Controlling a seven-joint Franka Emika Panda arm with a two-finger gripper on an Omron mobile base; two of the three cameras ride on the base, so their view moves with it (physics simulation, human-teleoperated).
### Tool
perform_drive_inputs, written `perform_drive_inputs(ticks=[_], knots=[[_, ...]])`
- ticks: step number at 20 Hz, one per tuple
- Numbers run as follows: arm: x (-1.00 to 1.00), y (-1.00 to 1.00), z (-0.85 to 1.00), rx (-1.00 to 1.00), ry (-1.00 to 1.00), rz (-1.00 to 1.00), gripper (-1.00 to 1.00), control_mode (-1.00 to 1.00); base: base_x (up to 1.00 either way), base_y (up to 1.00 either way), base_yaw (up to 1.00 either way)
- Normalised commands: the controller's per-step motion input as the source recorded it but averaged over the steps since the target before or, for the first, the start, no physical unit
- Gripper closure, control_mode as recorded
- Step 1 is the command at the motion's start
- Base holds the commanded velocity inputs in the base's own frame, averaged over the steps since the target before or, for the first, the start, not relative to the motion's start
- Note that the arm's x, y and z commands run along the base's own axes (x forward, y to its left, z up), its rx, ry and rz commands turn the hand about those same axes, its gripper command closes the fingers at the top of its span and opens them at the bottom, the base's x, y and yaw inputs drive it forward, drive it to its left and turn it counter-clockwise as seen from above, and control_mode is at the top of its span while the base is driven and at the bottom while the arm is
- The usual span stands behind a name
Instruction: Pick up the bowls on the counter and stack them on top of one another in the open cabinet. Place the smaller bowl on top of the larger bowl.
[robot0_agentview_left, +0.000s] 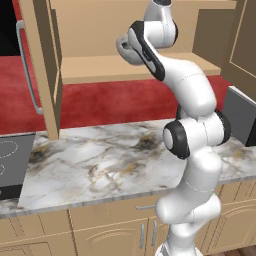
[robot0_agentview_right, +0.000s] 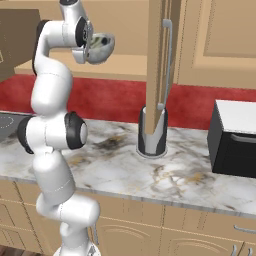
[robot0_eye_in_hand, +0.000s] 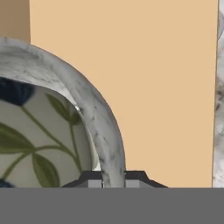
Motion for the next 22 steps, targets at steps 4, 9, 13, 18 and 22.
perform_drive_inputs(ticks=[4,9,13,18,22], knots=[[0.00,0.00,-0.06,0.00,0.00,0.00,-1.00,-1.00,0.00,0.00,0.00],[-0.06,0.00,0.00,0.00,-0.06,-0.02,-1.00,-1.00,0.00,0.00,0.00],[-0.21,0.00,0.00,0.00,-0.08,-0.02,-1.00,-1.00,0.00,0.00,0.00],[-0.38,0.00,-0.11,0.00,-0.10,-0.02,-1.00,-1.00,0.00,0.00,0.00],[-0.46,-0.02,-0.07,0.00,-0.06,-0.02,-1.00,-1.00,0.00,0.00,0.00]])
